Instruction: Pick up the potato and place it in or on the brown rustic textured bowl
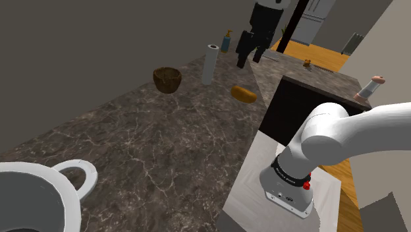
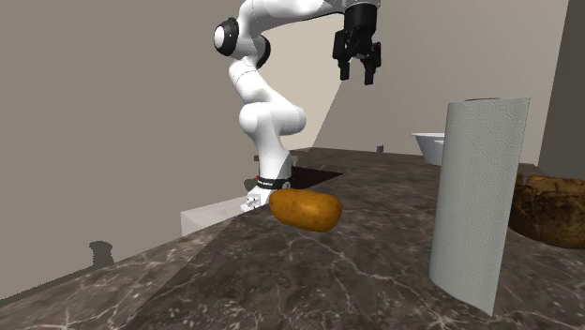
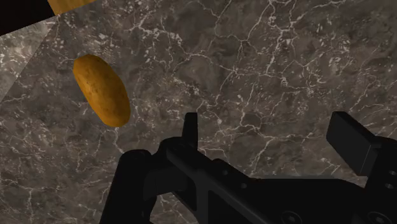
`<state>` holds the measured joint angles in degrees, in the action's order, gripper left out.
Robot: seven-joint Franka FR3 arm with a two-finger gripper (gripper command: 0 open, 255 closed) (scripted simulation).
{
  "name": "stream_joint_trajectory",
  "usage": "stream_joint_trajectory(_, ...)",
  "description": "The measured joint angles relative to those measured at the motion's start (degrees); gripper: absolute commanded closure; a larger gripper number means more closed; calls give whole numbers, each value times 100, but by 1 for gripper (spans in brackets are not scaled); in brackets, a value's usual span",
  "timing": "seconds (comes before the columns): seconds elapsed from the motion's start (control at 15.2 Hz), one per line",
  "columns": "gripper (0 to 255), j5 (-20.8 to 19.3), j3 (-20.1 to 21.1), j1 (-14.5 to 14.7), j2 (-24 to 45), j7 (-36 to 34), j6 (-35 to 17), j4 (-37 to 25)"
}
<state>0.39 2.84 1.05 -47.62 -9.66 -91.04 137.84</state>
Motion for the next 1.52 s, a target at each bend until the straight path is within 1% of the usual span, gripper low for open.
stream_joint_trajectory(0.13, 0, -42, -57, -11, -11, 76, -73, 81)
stream_joint_trajectory(0.33, 0, -255, -332, -72, -14, 458, -439, 428)
stream_joint_trajectory(0.59, 0, -582, -763, -183, 50, 1026, -1024, 903)
stream_joint_trajectory(0.73, 0, -754, -1007, -247, 261, 1332, -1328, 960)
stream_joint_trajectory(0.86, 0, -903, -1213, -299, 380, 1591, -1679, 1162)
stream_joint_trajectory(1.19, 0, -1264, -1817, -427, 1006, 2302, -2635, 1401)
stream_joint_trajectory(1.25, 0, -1323, -1954, -453, 1147, 2477, -2749, 1346)
stream_joint_trajectory(1.52, 0, -1448, -2473, -453, 1931, 3104, -3510, 1237)
